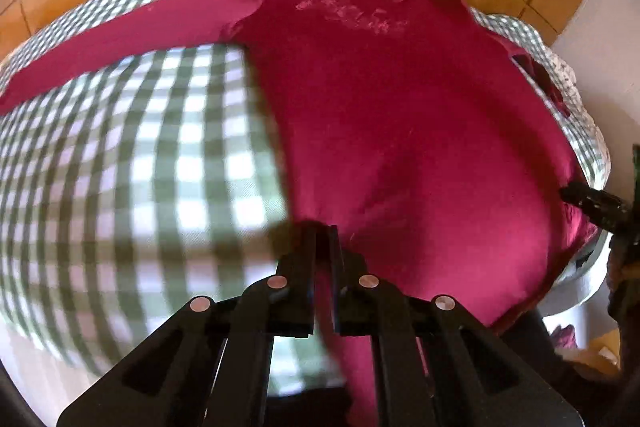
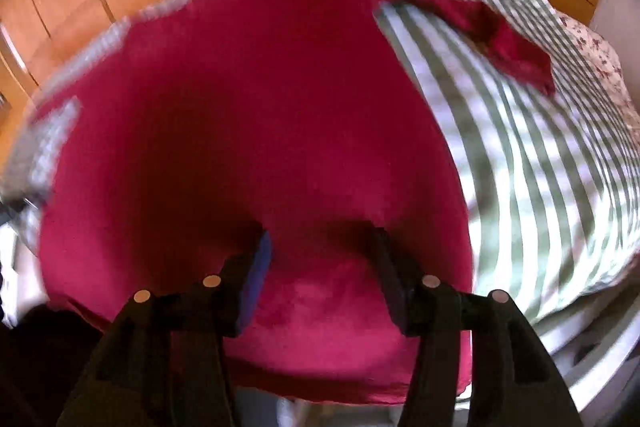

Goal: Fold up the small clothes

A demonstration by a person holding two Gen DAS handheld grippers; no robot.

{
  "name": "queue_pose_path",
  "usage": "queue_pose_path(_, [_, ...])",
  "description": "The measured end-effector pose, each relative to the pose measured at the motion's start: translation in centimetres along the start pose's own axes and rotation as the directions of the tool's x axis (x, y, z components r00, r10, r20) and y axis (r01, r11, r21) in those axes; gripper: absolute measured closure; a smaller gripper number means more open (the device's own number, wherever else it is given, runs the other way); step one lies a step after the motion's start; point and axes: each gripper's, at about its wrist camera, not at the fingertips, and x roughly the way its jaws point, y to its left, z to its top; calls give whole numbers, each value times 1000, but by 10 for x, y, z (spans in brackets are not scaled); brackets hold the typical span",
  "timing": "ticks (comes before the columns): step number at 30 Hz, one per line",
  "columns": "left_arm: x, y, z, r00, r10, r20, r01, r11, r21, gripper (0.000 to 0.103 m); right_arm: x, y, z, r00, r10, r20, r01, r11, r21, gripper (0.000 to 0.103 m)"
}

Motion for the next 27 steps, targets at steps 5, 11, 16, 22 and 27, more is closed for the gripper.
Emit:
queue_pose_path(5, [-21,6,-2,996,-18,91,22,999,-44,91,-2,-7,0,1000,31,-4,-31,999,42,47])
queue_pose_path(11, [-22,-16,47,969,-13,248,35,996,-84,40,-7,-7,14,999,46,7,-47,996,80,40])
queue_pose_path(16, [7,-34,77,969,26,244,-6,997,-82,40,-14,-45,31,997,34,62,-48,970,239,47])
queue_pose_path(22, [42,-38,85,977,78,200,-76,997,-16,40,-15,-90,75,980,-149,134,99,941,322,49])
queue_pose_path(27, [55,-38,78,971,75,226,-81,997,17,30,12,-119,124,959,-255,128,208,932,295,49])
